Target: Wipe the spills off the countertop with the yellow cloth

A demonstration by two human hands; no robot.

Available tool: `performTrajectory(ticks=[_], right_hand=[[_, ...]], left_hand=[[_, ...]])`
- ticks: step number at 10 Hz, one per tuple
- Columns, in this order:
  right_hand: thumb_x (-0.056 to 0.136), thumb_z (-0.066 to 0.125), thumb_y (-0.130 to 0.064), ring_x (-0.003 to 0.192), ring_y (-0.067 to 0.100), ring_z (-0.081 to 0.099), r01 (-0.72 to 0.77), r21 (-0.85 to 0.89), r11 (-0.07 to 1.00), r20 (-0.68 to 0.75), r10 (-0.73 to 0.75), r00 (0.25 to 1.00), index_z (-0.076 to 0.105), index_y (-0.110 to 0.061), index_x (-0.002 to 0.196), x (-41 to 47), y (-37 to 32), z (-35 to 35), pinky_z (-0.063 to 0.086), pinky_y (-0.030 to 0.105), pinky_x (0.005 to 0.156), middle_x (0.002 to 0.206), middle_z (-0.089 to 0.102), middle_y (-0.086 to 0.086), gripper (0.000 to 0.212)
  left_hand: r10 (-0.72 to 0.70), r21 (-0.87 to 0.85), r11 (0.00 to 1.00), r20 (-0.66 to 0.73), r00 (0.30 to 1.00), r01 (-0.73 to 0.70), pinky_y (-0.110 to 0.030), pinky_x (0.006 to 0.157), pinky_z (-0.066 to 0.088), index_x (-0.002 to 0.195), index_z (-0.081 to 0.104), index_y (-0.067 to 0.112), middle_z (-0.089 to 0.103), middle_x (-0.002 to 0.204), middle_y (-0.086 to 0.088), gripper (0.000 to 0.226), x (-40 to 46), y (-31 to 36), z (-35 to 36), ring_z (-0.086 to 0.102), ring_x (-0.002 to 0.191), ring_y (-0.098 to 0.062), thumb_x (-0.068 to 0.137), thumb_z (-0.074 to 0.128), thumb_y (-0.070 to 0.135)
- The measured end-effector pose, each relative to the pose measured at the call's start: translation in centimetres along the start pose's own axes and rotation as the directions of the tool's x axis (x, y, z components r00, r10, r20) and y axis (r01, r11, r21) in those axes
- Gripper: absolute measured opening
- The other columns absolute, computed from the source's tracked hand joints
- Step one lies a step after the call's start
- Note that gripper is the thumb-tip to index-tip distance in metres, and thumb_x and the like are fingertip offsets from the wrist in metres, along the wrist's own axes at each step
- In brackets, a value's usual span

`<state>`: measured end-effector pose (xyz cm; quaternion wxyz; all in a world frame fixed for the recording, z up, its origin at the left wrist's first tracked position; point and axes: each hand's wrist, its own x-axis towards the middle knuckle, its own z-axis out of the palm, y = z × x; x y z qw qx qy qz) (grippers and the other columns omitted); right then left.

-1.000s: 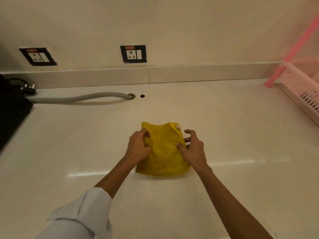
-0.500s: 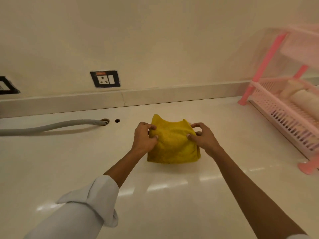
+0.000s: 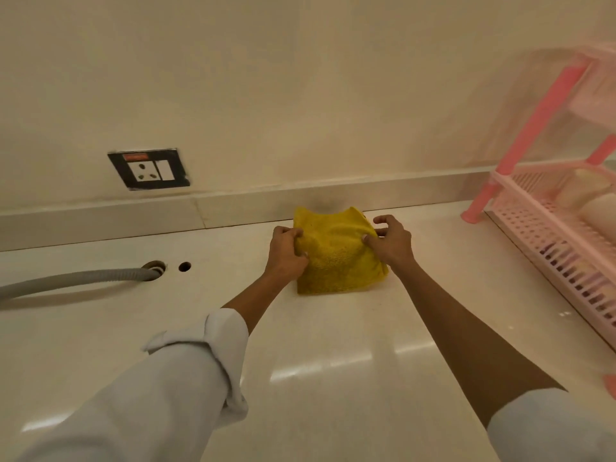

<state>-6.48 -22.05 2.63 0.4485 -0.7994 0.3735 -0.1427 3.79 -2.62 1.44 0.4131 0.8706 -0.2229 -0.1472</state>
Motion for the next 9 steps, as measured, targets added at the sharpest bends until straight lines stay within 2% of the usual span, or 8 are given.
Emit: performTrajectory(ticks=[1,2,3,4,6,7,8,9], right_hand=[[0.082,0.078,-0.025,0.116,0.035,0.06,-0.059,-0.045,0.997,-0.021,0.058,0.998,0.048,-0.007,0.133,0.8,1.9,1.1,0.047,0.041,0.097,0.129,0.061,0.022,0.062],[0.08,0.079,-0.031,0.116,0.037,0.06,-0.03,-0.15,0.988,-0.042,0.024,0.999,0.045,-0.005,0.136,0.2,3.6,2.0,0.048,0.044,0.096,0.129,0.06,0.022,0.071],[0.079,0.078,-0.035,0.11,0.036,0.062,0.002,-0.228,0.974,-0.07,-0.019,0.997,0.044,-0.004,0.138,-0.7,4.3,2.3,0.051,0.044,0.088,0.121,0.065,0.018,0.074],[0.078,0.078,-0.038,0.109,0.036,0.061,-0.005,-0.306,0.952,-0.06,-0.014,0.998,0.042,-0.006,0.14,-1.4,4.7,2.2,0.05,0.042,0.082,0.119,0.065,0.016,0.078],[0.079,0.077,-0.033,0.108,0.038,0.062,0.014,-0.333,0.943,-0.03,-0.025,0.999,0.044,-0.004,0.137,-2.2,4.5,1.7,0.051,0.043,0.083,0.12,0.064,0.02,0.073],[0.08,0.076,-0.032,0.107,0.039,0.062,0.024,-0.356,0.934,-0.014,-0.031,0.999,0.045,-0.002,0.133,-2.7,4.2,1.5,0.05,0.041,0.08,0.118,0.064,0.02,0.069],[0.085,0.07,-0.036,0.115,0.038,0.056,0.04,-0.412,0.91,-0.034,-0.059,0.998,0.045,-0.004,0.133,-3.5,3.8,1.6,0.047,0.045,0.086,0.124,0.06,0.019,0.064],[0.094,0.056,-0.042,0.123,0.038,0.05,0.099,-0.551,0.828,-0.073,-0.166,0.983,0.044,-0.005,0.136,-4.6,3.0,1.6,0.043,0.052,0.094,0.133,0.054,0.019,0.057]], left_hand=[[-0.052,0.08,0.996,0.027,0.998,0.05,-0.041,0.101,0.048,0.14,0.038,0.008,0.033,0.141,-0.018,0.063,1.0,-1.1,1.0,0.054,0.117,-0.035,0.084,0.065,0.009],[-0.015,0.239,0.971,-0.006,1.0,0.016,-0.041,0.093,0.048,0.137,0.038,0.007,0.045,0.131,-0.019,0.061,0.7,-1.9,1.9,0.056,0.11,-0.035,0.085,0.066,0.025],[-0.074,0.332,0.941,0.025,0.997,0.061,-0.042,0.082,0.052,0.131,0.038,0.008,0.058,0.12,-0.016,0.069,0.3,-2.1,2.0,0.06,0.106,-0.034,0.079,0.071,0.039],[-0.151,0.35,0.929,0.066,0.986,0.119,-0.041,0.077,0.054,0.128,0.036,0.007,0.057,0.116,-0.016,0.073,-0.4,-1.7,1.9,0.061,0.102,-0.034,0.074,0.075,0.034],[-0.212,0.296,0.94,0.127,0.969,0.167,-0.036,0.084,0.052,0.128,0.039,0.004,0.054,0.122,-0.018,0.067,-1.6,-0.5,1.5,0.058,0.109,-0.032,0.076,0.076,0.022],[-0.211,0.301,0.939,0.12,0.97,0.167,-0.037,0.086,0.053,0.125,0.043,0.004,0.055,0.122,-0.018,0.062,-2.4,-0.2,1.3,0.058,0.108,-0.032,0.076,0.076,0.023],[-0.161,0.349,0.93,0.103,0.982,0.116,-0.038,0.079,0.054,0.12,0.046,0.005,0.058,0.117,-0.017,0.06,-3.5,-0.4,0.8,0.061,0.102,-0.031,0.075,0.076,0.03],[-0.047,0.41,0.912,0.073,0.996,0.013,-0.04,0.081,0.051,0.122,0.045,0.005,0.057,0.12,-0.016,0.064,-4.8,-0.6,-0.3,0.058,0.107,-0.032,0.076,0.074,0.039]])
